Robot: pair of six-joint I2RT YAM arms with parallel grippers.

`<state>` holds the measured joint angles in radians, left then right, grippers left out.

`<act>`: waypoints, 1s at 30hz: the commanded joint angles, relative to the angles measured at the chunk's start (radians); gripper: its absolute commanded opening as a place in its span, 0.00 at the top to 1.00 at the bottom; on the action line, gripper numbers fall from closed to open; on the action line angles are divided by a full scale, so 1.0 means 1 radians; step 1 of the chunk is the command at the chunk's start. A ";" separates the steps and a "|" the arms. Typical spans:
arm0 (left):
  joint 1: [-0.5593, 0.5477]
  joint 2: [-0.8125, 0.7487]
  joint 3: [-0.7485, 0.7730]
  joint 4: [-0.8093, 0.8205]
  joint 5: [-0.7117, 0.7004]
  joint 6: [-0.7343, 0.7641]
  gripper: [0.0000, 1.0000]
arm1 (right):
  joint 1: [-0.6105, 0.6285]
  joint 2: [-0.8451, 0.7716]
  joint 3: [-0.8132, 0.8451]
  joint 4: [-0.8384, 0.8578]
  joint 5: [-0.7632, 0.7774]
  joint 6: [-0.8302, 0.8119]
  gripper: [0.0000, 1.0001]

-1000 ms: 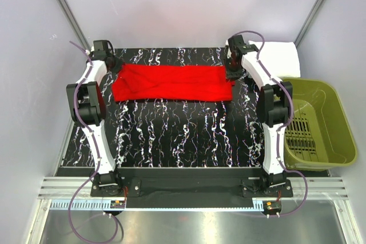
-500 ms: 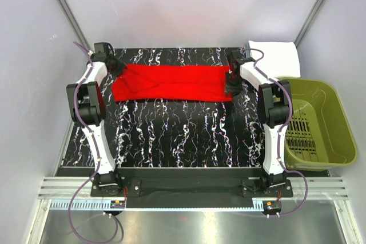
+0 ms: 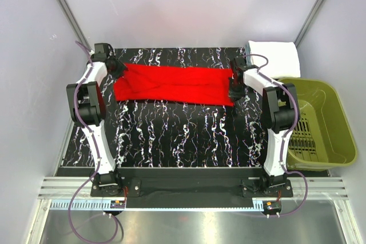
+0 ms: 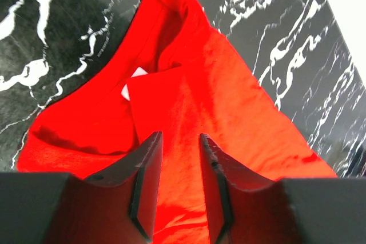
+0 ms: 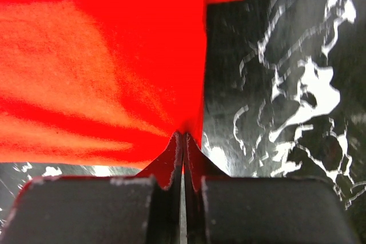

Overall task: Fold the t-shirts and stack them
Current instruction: Fold the tshirt

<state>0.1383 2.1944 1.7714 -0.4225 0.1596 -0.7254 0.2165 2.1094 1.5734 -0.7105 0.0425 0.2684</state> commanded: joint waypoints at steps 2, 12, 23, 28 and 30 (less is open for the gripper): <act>0.003 -0.041 -0.004 0.063 0.133 0.148 0.59 | -0.005 -0.101 -0.084 0.022 0.031 -0.031 1.00; 0.001 0.016 0.060 0.039 0.167 0.311 0.58 | -0.008 -0.154 -0.150 0.049 0.045 -0.107 1.00; 0.004 0.195 0.269 0.005 0.178 0.386 0.59 | -0.017 -0.161 -0.158 0.068 0.017 -0.126 1.00; 0.011 0.234 0.341 0.016 0.181 0.380 0.61 | -0.017 -0.161 -0.153 0.066 0.004 -0.130 1.00; 0.011 0.251 0.362 0.010 0.185 0.379 0.61 | -0.017 -0.163 -0.150 0.066 0.003 -0.132 1.00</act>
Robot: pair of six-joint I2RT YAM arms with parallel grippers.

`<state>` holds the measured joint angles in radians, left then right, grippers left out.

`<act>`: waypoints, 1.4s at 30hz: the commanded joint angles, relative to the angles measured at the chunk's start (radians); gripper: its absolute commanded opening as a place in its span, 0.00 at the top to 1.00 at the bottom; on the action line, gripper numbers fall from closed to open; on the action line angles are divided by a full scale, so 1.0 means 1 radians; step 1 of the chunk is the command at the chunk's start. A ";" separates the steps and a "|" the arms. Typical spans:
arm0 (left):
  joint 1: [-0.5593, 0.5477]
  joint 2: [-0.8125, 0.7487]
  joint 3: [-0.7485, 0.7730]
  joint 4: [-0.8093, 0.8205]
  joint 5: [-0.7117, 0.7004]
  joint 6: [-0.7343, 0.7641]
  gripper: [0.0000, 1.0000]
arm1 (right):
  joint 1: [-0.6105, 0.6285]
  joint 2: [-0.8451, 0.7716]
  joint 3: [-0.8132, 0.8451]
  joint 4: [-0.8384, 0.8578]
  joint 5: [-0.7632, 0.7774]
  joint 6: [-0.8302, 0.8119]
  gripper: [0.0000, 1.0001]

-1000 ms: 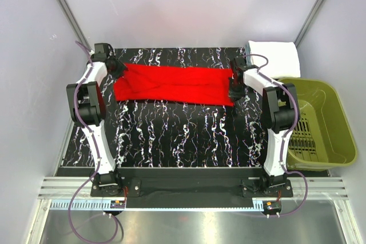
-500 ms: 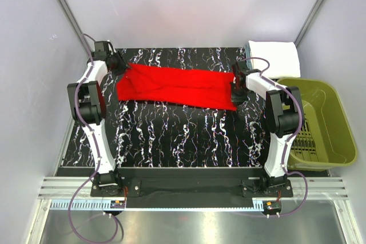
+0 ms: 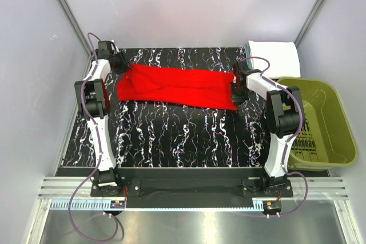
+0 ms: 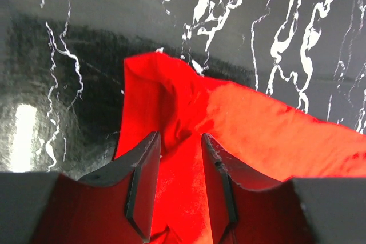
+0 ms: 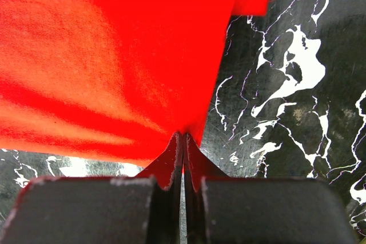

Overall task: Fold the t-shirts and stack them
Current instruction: Fold the tshirt

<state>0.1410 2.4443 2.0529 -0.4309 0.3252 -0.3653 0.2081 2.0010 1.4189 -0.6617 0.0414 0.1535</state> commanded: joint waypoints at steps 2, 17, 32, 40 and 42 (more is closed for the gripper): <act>0.008 0.018 0.119 -0.011 0.023 0.020 0.60 | -0.007 -0.056 0.009 0.014 0.002 -0.017 1.00; 0.008 0.062 0.165 -0.103 -0.003 -0.014 0.60 | -0.007 -0.077 0.037 0.010 -0.080 -0.017 1.00; 0.014 0.127 0.263 -0.078 0.024 -0.083 0.69 | -0.009 -0.085 0.031 0.028 -0.103 -0.019 1.00; 0.023 0.101 0.207 -0.002 -0.001 -0.115 1.00 | -0.024 -0.082 0.026 0.014 -0.052 -0.017 1.00; 0.031 0.104 0.191 0.035 0.006 -0.142 1.00 | -0.029 -0.077 0.020 0.017 -0.051 -0.014 1.00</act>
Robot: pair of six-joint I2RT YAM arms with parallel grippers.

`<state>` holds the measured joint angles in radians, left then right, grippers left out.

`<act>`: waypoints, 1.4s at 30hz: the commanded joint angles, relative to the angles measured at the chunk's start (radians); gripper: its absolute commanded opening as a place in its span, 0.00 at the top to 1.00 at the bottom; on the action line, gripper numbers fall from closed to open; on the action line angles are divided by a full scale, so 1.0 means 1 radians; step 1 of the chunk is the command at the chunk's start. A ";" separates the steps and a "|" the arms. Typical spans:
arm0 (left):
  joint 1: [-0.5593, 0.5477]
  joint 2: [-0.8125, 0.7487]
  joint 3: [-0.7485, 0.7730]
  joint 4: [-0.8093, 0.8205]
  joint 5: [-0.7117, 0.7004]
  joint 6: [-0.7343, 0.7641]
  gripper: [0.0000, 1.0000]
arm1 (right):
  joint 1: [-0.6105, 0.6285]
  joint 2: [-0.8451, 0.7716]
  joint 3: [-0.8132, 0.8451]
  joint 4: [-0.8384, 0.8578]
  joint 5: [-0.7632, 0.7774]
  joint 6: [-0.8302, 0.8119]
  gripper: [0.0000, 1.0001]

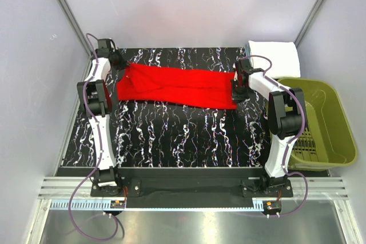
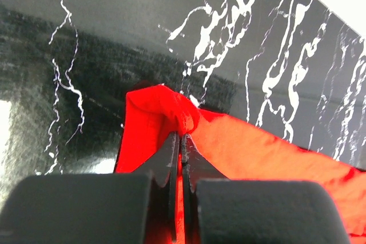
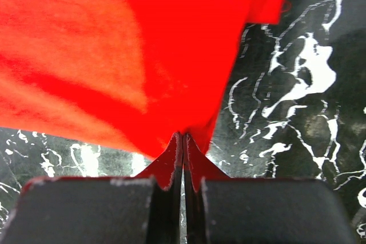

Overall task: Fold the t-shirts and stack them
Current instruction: Fold the tshirt

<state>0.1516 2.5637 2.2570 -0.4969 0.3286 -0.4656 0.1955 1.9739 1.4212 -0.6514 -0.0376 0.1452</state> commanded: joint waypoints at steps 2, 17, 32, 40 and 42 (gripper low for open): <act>0.023 0.007 0.005 0.112 0.027 -0.086 1.00 | -0.018 -0.046 0.007 0.010 0.033 -0.004 1.00; 0.032 0.053 0.024 0.172 0.102 -0.192 1.00 | -0.024 -0.087 -0.071 0.006 0.047 0.020 1.00; 0.031 0.052 -0.020 0.192 0.112 -0.222 1.00 | -0.024 -0.129 -0.197 0.078 0.033 0.094 1.00; 0.031 0.055 -0.013 0.228 0.136 -0.245 0.98 | -0.022 -0.138 -0.209 0.088 0.084 0.103 0.95; 0.031 0.049 -0.016 0.253 0.165 -0.261 0.85 | -0.024 -0.145 -0.208 0.088 0.084 0.109 0.88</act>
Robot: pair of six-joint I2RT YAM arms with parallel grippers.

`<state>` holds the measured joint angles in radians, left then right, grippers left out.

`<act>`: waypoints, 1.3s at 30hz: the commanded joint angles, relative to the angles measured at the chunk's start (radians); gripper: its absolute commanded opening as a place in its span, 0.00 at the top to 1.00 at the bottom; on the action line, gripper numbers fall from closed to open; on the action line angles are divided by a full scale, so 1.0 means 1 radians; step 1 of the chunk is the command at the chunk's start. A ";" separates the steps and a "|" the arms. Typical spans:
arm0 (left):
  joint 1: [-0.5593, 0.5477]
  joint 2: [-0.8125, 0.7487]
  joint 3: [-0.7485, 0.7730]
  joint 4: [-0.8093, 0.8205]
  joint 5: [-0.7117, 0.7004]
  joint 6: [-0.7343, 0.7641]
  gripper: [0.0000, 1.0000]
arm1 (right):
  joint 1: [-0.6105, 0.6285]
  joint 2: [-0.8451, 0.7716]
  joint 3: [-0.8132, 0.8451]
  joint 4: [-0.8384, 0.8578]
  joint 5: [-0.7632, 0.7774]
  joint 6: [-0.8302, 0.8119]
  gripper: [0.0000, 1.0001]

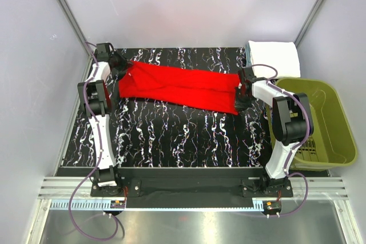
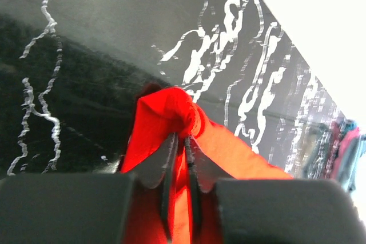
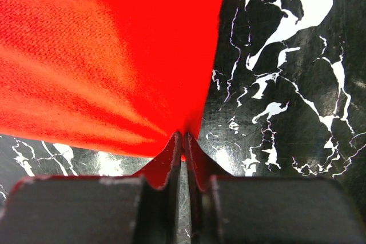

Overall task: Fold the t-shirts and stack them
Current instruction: Fold the tshirt

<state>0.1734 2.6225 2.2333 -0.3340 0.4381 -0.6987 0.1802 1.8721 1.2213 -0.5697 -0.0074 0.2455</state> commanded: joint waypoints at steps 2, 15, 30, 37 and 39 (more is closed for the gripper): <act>0.009 -0.039 -0.011 0.127 0.111 -0.045 0.77 | -0.007 -0.054 0.006 -0.004 0.049 0.015 0.84; 0.014 -0.357 -0.270 0.053 0.067 0.117 0.49 | -0.007 -0.105 0.135 -0.047 0.021 0.072 0.72; -0.090 -0.610 -0.627 -0.117 -0.082 0.223 0.49 | -0.005 0.104 0.155 0.044 0.060 0.152 0.76; -0.146 -0.597 -0.658 -0.165 -0.200 0.206 0.51 | -0.007 -0.033 0.052 0.073 0.047 0.146 0.75; -0.146 -0.631 -0.711 -0.123 -0.209 0.186 0.50 | -0.007 -0.065 0.044 0.077 0.026 0.146 0.73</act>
<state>0.0154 2.0541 1.5764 -0.4973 0.3058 -0.5022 0.1783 1.9003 1.2747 -0.5144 0.0246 0.3817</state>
